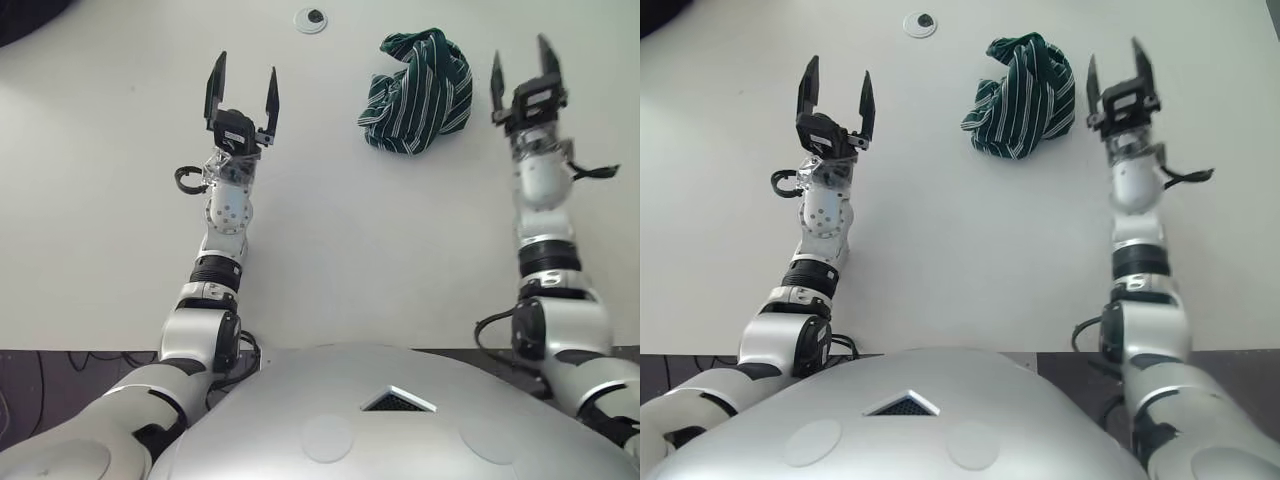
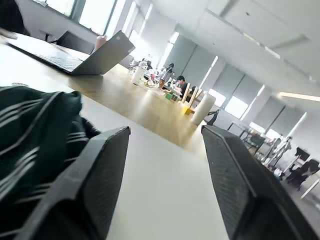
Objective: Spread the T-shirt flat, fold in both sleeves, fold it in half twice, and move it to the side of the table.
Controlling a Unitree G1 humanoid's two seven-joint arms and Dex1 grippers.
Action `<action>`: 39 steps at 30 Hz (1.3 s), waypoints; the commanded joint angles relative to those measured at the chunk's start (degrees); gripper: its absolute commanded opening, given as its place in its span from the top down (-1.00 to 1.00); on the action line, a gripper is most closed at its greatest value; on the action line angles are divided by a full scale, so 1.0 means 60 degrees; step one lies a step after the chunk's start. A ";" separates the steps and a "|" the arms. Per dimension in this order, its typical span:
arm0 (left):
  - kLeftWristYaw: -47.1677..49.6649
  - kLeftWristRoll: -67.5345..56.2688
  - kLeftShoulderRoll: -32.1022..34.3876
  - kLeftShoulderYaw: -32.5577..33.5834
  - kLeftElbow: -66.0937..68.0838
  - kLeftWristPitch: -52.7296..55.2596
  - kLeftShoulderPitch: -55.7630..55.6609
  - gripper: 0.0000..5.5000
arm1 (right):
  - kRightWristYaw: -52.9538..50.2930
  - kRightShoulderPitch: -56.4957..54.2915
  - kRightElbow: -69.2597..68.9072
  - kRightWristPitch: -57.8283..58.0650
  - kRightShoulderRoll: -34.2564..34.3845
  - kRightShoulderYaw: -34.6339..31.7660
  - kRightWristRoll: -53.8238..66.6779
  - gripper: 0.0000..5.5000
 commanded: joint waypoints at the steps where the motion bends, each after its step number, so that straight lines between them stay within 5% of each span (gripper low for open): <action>1: -0.0039 0.0033 -0.0211 -0.0192 0.0172 -0.0155 -0.0003 -0.21 | 0.0704 -0.1163 0.1950 0.1387 -0.0213 0.0820 -0.0616 0.04; 12: 0.0135 0.0249 -0.0352 -0.0416 0.0226 -0.0187 -0.0094 -0.21 | 0.3081 -0.1535 0.3160 0.1876 -0.0855 0.3103 -0.1889 0.04; 16: -0.0008 0.0206 -0.0329 -0.0485 0.0142 -0.0192 -0.0104 -0.21 | 0.7357 0.0418 -0.1273 0.2191 -0.2245 0.3908 -0.0411 0.04; 20: -0.2339 -0.0818 0.0155 -0.1790 -0.2288 0.0411 0.0947 -0.21 | 0.9541 0.2914 -0.7781 0.5680 -0.3710 0.3882 0.3071 0.04; 24: -0.4564 -0.3565 0.2002 -0.2937 -0.6346 0.1763 0.2800 -0.21 | 0.9290 0.3952 -1.0969 0.8720 -0.3891 0.3227 0.6083 0.04; 28: -0.5628 -0.4476 0.3339 -0.3086 -0.8375 0.2950 0.3925 -0.21 | 0.8400 0.3799 -1.1355 1.0829 -0.3400 0.2186 0.7093 0.04; 33: -0.6861 -0.5332 0.4795 -0.3328 -1.0699 0.3837 0.5412 -0.21 | 0.7792 0.3520 -1.0965 1.0692 -0.3556 0.1179 0.6380 0.04; 39: -0.7319 -0.4351 0.5262 -0.3158 -1.0993 0.4473 0.6132 -0.21 | 0.7909 0.3465 -1.0911 0.9129 -0.3593 0.1184 0.5250 0.04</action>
